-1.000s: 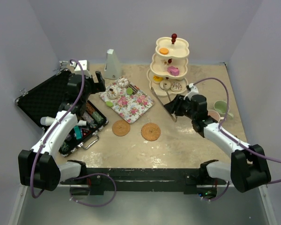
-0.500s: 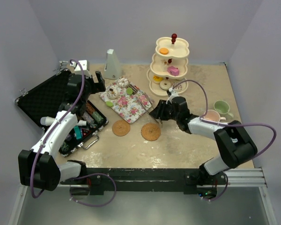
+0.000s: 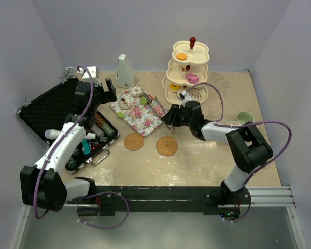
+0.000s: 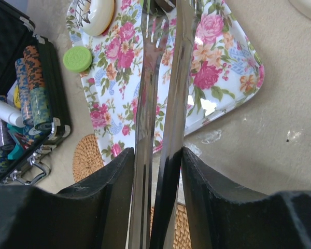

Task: Serve the afternoon tea

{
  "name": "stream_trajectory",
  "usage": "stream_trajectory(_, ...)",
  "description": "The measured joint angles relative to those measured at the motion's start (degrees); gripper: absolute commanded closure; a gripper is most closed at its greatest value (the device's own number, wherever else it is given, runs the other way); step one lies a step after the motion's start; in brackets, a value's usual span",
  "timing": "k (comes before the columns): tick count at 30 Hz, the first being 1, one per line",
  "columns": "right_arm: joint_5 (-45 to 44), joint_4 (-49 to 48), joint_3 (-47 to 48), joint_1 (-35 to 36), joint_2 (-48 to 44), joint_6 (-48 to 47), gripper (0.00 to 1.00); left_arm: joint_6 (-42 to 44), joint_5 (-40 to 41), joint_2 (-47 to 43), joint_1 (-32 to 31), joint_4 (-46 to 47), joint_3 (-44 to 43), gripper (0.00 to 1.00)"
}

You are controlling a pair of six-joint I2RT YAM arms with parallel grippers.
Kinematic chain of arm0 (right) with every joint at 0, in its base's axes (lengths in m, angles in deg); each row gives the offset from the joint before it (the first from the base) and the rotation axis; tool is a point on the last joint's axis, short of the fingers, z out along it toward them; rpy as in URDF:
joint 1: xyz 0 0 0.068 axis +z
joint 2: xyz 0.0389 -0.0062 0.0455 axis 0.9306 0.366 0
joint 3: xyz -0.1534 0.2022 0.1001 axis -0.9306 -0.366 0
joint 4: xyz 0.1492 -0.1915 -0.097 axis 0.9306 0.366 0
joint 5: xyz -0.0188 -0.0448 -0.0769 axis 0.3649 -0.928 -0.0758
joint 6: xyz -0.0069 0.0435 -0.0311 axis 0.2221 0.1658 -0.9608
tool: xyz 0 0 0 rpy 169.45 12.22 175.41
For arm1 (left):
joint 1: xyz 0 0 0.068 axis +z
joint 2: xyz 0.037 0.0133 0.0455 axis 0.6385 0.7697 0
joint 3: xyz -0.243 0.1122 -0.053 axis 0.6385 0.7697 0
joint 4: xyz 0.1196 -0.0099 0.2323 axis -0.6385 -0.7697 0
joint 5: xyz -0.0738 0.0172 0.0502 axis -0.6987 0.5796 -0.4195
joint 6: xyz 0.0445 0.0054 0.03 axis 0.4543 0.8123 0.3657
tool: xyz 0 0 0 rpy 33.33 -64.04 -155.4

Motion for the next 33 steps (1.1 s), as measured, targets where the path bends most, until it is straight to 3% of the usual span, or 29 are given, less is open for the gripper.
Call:
stream_trajectory(22, 2.6, 1.1, 7.1, 0.0, 6.1, -2.3, 0.64, 0.0, 0.0, 0.0, 0.0, 0.0, 0.0, 0.00)
stream_trajectory(33, 2.8, 2.2, 8.1, -0.1, 6.1, -3.7, 0.79, 0.0, 0.0, 0.0, 0.0, -0.1, 0.0, 0.00)
